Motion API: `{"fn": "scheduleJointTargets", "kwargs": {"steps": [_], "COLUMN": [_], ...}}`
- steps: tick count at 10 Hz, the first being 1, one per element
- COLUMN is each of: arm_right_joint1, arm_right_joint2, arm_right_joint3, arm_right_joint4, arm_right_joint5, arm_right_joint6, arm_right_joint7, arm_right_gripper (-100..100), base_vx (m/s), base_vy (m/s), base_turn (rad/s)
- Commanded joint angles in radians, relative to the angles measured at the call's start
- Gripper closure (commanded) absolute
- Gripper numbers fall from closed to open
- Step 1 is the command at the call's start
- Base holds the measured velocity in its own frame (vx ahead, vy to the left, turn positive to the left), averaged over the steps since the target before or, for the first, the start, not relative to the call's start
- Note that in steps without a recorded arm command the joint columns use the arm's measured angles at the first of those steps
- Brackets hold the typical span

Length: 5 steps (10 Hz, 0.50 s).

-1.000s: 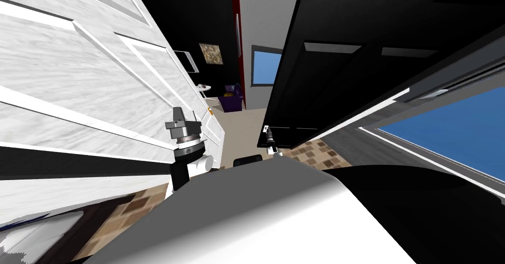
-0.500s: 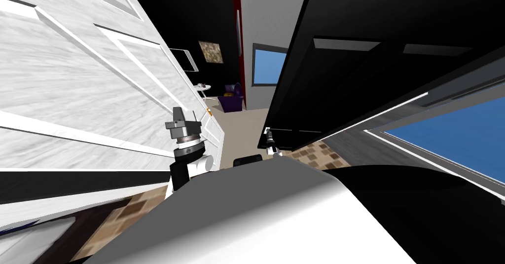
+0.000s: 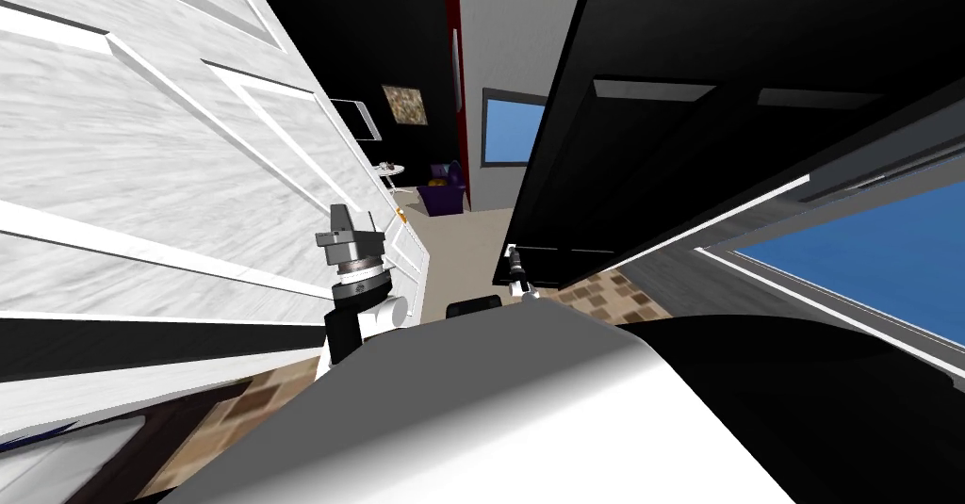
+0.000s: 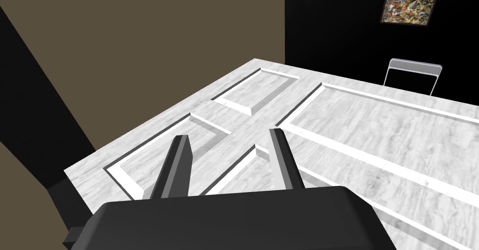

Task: Push the door open

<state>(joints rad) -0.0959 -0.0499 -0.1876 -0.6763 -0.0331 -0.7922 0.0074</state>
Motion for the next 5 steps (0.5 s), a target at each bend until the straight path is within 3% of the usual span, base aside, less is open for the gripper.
{"fn": "scheduleJointTargets", "kwargs": {"steps": [1, 5], "arm_right_joint1": [-0.004, -0.003], "arm_right_joint2": [-0.014, -0.030], "arm_right_joint3": [-0.015, -0.048], "arm_right_joint4": [-0.001, 0.001], "arm_right_joint5": [-0.008, -0.028], "arm_right_joint6": [-0.002, -0.001], "arm_right_joint7": [0.003, 0.012], "arm_right_gripper": [100, 100], "base_vx": [0.162, 0.203], "base_vy": [0.038, 0.017], "base_turn": [-0.048, -0.038]}}
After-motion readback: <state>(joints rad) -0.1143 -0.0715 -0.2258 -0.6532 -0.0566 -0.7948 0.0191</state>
